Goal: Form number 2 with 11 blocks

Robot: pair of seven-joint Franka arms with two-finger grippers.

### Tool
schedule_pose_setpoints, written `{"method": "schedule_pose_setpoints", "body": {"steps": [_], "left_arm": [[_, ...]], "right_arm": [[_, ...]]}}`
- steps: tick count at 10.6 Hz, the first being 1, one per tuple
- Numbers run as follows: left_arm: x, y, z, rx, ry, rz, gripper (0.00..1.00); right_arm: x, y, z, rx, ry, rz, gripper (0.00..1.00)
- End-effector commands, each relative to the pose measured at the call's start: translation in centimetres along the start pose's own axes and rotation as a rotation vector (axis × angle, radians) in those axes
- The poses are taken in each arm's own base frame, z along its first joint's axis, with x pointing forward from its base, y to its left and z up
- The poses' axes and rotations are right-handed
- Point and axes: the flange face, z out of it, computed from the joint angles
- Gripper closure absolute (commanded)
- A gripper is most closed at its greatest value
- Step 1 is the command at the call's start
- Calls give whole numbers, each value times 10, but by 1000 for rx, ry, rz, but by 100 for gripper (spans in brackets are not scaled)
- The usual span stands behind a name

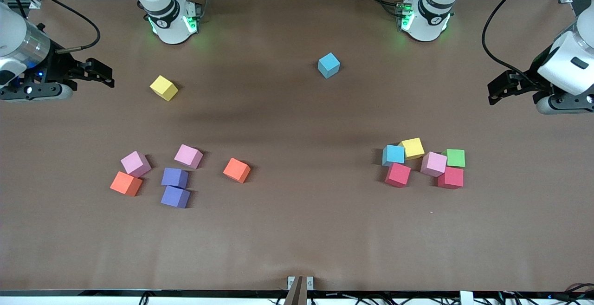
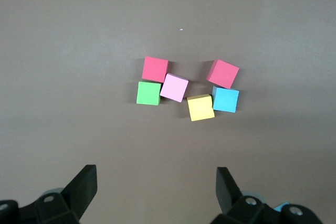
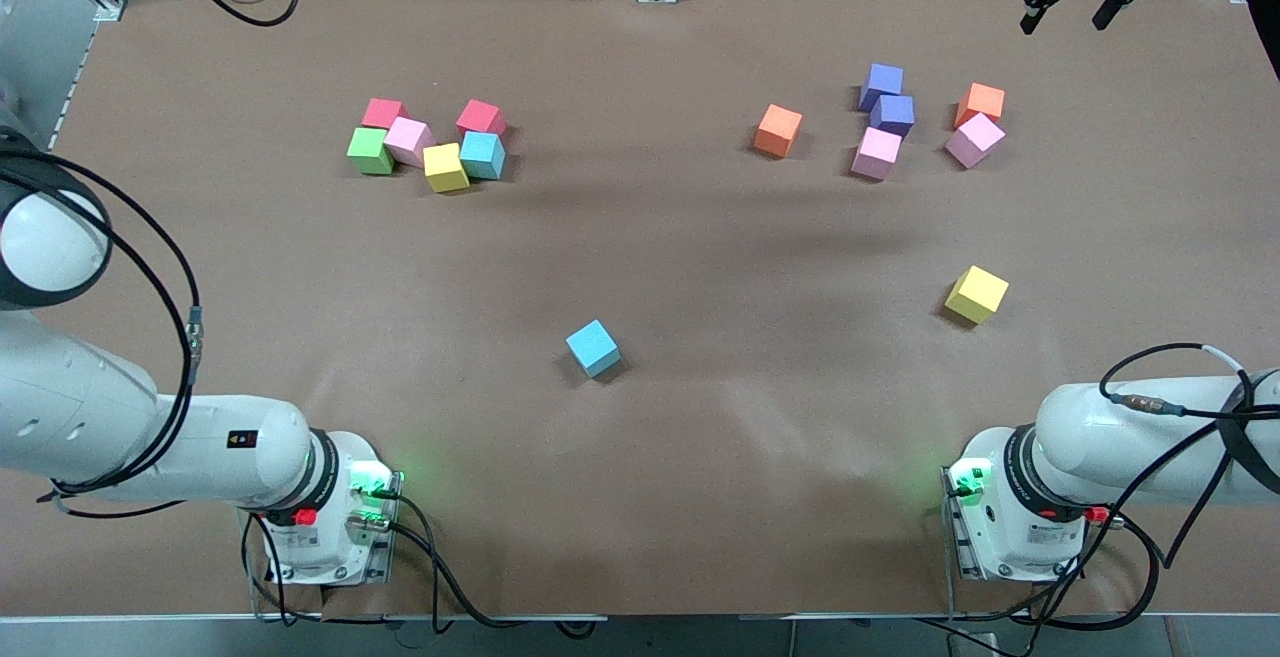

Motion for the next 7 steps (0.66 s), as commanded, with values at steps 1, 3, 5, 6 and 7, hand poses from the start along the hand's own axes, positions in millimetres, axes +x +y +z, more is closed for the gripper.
{"method": "schedule_pose_setpoints", "body": {"steps": [1, 3, 5, 6, 7], "left_arm": [[-7, -2, -7, -2, -5, 26, 0], [-6, 0, -5, -4, -8, 26, 0], [-5, 0, 0, -24, -21, 27, 0], [-6, 9, 8, -53, -43, 21, 0], [-8, 22, 17, -65, -60, 35, 0]], "right_arm": [[1, 1, -2, 18, -6, 8, 0], [1, 1, -2, 18, -6, 8, 0], [2, 3, -2, 18, -7, 8, 0], [3, 5, 0, 20, -10, 5, 0], [5, 5, 3, 22, -19, 5, 0]]}}
